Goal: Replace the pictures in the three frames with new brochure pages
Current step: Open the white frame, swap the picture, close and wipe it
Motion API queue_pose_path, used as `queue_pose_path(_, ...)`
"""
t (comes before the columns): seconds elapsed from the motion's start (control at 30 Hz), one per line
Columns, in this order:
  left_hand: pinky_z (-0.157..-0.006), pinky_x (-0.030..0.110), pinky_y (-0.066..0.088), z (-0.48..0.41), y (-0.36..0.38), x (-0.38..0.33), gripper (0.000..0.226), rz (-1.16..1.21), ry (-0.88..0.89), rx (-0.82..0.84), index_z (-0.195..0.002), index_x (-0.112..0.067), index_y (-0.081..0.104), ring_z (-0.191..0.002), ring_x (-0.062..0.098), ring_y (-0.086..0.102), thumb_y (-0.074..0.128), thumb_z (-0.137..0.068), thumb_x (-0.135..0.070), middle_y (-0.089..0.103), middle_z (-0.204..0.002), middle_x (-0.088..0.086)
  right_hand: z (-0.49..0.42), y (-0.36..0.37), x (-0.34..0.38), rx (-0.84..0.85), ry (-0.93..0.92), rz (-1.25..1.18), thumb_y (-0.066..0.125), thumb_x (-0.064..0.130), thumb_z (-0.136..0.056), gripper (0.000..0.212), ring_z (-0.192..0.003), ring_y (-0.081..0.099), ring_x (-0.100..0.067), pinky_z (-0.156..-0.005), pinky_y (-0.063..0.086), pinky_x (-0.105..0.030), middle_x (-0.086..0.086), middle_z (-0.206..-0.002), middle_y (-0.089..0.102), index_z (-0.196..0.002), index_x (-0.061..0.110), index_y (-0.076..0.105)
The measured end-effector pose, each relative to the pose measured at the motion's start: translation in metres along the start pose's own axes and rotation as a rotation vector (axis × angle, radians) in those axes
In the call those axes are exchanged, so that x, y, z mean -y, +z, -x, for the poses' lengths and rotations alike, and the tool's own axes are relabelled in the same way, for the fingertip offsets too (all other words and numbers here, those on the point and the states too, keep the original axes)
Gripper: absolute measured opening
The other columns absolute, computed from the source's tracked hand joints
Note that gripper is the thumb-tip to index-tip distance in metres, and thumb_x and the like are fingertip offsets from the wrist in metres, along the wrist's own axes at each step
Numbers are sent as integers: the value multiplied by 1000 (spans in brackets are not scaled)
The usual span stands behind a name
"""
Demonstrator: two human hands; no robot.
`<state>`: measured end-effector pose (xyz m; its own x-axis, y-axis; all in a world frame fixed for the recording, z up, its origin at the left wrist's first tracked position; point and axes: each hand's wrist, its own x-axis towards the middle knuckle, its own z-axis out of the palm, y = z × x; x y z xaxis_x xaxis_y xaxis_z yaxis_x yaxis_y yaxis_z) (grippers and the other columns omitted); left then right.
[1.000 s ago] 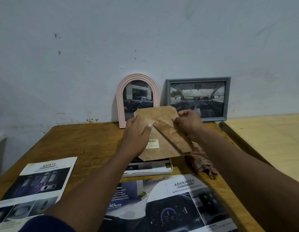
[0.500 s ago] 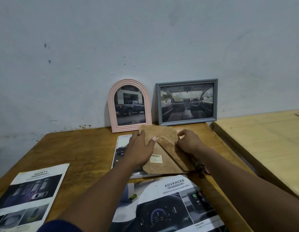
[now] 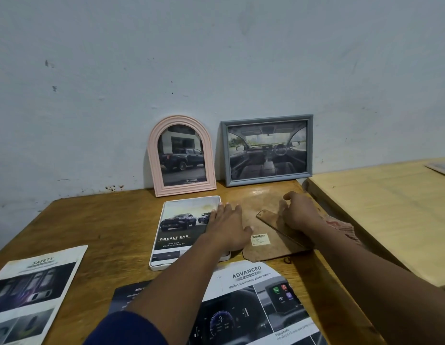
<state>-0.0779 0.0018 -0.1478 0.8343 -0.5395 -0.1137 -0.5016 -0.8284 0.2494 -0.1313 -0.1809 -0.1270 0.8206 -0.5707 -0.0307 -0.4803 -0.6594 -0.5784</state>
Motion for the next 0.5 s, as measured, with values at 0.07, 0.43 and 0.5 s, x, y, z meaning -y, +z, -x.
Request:
queue_pose_path(0.07, -124, 48, -1, 1, 1, 3, 74, -32, 7, 12, -162, -16, 16, -156, 30, -5, 41, -102, -53, 6, -170, 12, 2, 10, 0, -26, -6, 24, 68, 14, -89, 49, -121, 52, -30, -101, 49, -45, -12, -139, 49, -135, 18, 52)
queue_pose_path(0.43, -124, 46, 7, 8, -8, 28, 65, 86, -2, -133, -160, -23, 23, -156, 26, 6, 35, -104, -55, 17, -169, 2, 12, 24, 21, -15, -147, 130, 61, 42, -92, 43, -133, 33, -32, -106, 33, -52, -8, -145, 43, -132, 25, 56)
queue_pose_path(0.5, -124, 47, 9, 15, -11, 45, 63, 130, -38, -195, -160, -26, 25, -156, 25, 10, 36, -105, -55, 20, -168, 0, 16, 29, 35, -22, -232, 102, 59, 39, -95, 41, -133, 34, -30, -106, 32, -49, -6, -146, 43, -133, 26, 56)
